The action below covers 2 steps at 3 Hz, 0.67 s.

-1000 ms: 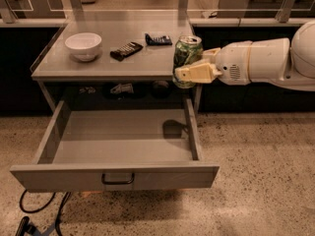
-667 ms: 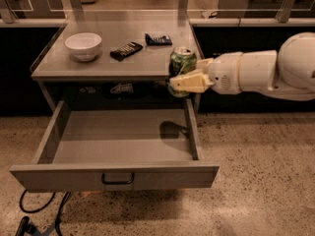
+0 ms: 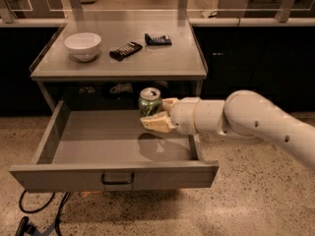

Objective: Place green can into top drawer

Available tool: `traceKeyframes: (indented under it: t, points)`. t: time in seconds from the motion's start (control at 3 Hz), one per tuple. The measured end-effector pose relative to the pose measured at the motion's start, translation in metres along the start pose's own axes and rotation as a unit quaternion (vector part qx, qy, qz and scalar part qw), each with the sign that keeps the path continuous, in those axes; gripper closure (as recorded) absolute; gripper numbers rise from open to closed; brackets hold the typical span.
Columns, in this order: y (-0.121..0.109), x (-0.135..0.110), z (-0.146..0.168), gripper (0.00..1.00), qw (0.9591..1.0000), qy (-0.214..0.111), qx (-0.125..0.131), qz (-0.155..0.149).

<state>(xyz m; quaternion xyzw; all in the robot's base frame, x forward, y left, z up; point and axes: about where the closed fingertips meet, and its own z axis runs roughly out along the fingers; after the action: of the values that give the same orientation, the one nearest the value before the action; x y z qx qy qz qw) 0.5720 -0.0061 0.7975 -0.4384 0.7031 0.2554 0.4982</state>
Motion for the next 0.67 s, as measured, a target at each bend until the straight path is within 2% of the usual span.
traceKeyframes:
  t: [0.33, 0.67]
  points:
    - [0.002, -0.002, 0.004, 1.00, 1.0000, -0.002, 0.002, -0.004]
    - [0.001, 0.012, 0.019, 1.00, 0.9994, 0.005, 0.014, -0.032]
